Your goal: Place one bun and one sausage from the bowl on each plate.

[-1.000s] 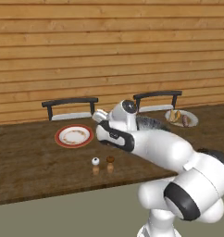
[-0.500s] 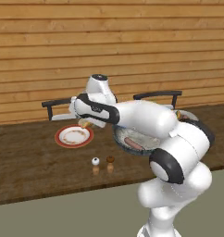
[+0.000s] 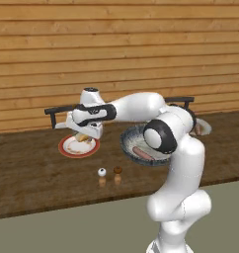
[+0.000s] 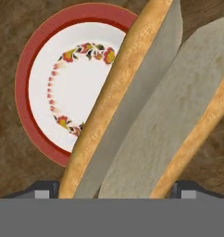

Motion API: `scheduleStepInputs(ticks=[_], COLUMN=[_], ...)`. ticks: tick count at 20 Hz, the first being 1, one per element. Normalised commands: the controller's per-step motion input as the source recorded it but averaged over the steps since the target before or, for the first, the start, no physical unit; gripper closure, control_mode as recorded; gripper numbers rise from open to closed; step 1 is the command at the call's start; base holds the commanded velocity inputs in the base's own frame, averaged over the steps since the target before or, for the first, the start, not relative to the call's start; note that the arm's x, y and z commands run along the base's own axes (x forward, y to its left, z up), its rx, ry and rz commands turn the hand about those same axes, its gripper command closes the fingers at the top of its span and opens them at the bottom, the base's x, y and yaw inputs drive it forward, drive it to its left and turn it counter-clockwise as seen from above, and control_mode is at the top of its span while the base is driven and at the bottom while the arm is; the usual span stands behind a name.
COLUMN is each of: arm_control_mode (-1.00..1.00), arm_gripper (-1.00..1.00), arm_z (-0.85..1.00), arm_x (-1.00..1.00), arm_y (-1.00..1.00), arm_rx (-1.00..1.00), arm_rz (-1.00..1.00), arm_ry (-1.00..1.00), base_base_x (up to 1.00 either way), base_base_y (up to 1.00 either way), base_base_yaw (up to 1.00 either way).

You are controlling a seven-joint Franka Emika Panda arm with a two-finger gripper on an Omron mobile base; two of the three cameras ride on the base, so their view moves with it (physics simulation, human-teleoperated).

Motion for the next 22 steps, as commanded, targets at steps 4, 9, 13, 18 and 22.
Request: scheduleStepInputs(ticks=[4,9,13,18,22], arm_control_mode=[-1.0,-1.0,-1.0,-1.0,-1.0], arm_gripper=[1.0,1.0,1.0,1.0,1.0], arm_z=[-0.51,-0.56,-0.46,-0.23,-0.12], arm_x=[0.04,0.16,0.19,0.22,0.44], arm_y=[0.0,0.0,0.13,0.39,0.33], arm_rx=[0.01,0.03,0.04,0.04,0.03], arm_rz=[0.02,0.02,0.01,0.02,0.01], arm_ry=[-0.18,-0.13,-0.06,-0.06,-0.1], base_base_x=[0.0,0.0,0.0,0.0,0.0], base_base_y=[0.0,0.0,0.0,0.0,0.0], base_base_yaw=[0.0,0.0,0.0,0.0,0.0])
